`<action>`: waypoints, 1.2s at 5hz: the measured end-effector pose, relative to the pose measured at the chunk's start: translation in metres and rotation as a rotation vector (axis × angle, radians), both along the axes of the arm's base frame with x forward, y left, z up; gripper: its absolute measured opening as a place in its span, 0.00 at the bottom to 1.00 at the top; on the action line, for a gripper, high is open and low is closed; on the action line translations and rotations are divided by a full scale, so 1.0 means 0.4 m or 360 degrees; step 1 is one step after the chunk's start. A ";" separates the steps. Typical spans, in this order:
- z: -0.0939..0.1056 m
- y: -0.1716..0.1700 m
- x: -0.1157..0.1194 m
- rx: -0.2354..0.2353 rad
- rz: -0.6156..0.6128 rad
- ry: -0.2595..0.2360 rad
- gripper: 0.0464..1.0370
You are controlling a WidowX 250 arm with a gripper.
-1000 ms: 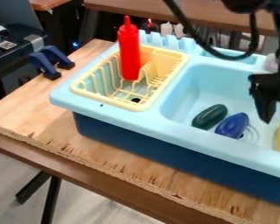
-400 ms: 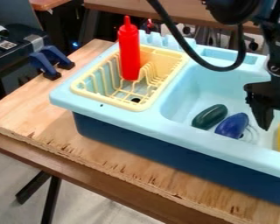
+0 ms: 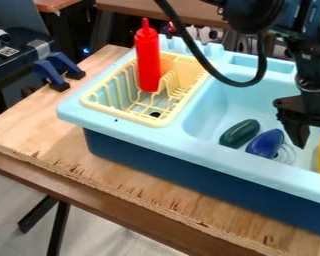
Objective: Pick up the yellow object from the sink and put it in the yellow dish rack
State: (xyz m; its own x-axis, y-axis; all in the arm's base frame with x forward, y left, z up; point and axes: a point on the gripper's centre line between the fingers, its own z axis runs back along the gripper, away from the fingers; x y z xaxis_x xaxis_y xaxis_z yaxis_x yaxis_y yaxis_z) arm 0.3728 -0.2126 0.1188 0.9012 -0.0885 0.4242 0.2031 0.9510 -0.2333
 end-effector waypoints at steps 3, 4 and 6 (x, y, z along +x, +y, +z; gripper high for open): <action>-0.060 0.011 -0.013 -0.0058 0.0049 0.0078 0.93; -0.067 0.022 -0.009 -0.0065 0.0055 0.0080 0.66; -0.065 0.019 -0.010 -0.0052 0.0025 0.0063 0.62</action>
